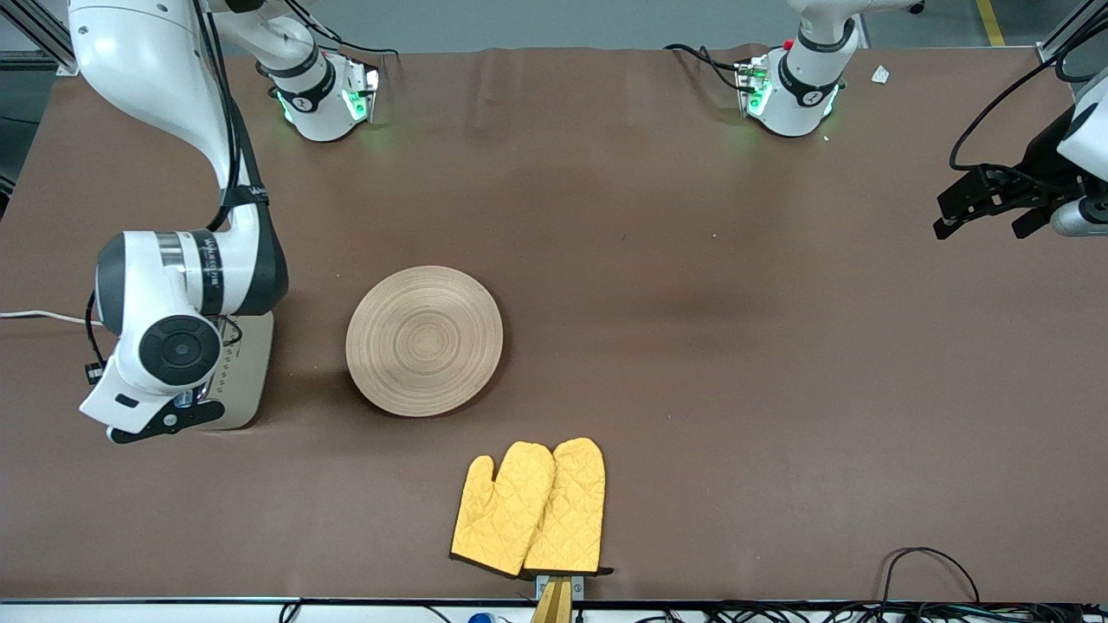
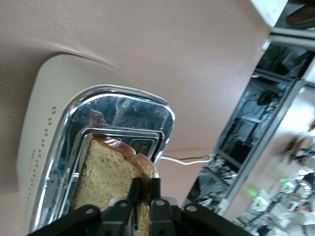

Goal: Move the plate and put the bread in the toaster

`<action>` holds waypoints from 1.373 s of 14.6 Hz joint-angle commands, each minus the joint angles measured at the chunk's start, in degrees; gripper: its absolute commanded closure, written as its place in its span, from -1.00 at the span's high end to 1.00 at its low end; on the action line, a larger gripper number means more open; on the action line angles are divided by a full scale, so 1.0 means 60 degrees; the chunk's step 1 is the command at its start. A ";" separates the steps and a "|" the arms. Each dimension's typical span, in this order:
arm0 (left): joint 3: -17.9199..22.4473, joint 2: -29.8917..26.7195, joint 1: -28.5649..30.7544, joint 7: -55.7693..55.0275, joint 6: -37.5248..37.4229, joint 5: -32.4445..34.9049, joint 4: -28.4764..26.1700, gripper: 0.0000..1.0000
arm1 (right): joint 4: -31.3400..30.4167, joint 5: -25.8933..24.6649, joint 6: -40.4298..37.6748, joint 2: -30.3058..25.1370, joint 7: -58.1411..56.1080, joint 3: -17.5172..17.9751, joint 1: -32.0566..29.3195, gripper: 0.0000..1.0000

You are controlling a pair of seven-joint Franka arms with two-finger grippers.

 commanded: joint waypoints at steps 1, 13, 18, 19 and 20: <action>0.0012 0.0024 0.0027 0.0192 -0.0175 0.0020 0.0138 1.00 | 0.0359 0.1372 -0.0022 0.0136 0.0212 0.0057 -0.0504 1.00; 0.0012 0.0024 0.0013 0.0192 -0.0292 0.0020 0.0153 1.00 | -0.3427 0.5215 0.1379 -0.5704 0.0139 0.0042 -0.1634 1.00; 0.0012 0.0039 0.0013 0.0178 -0.0277 0.0020 0.0211 1.00 | -0.3672 0.5230 0.1065 -0.6193 0.0314 0.0144 -0.1371 1.00; 0.0012 0.0039 0.0013 0.0178 -0.0277 0.0020 0.0226 1.00 | -0.3480 0.5230 0.0887 -0.6164 0.0358 0.0144 -0.1268 1.00; 0.0012 0.0039 0.0013 0.0178 -0.0277 0.0035 0.0226 1.00 | -0.3376 0.5230 0.0857 -0.6149 0.0359 0.0144 -0.1180 1.00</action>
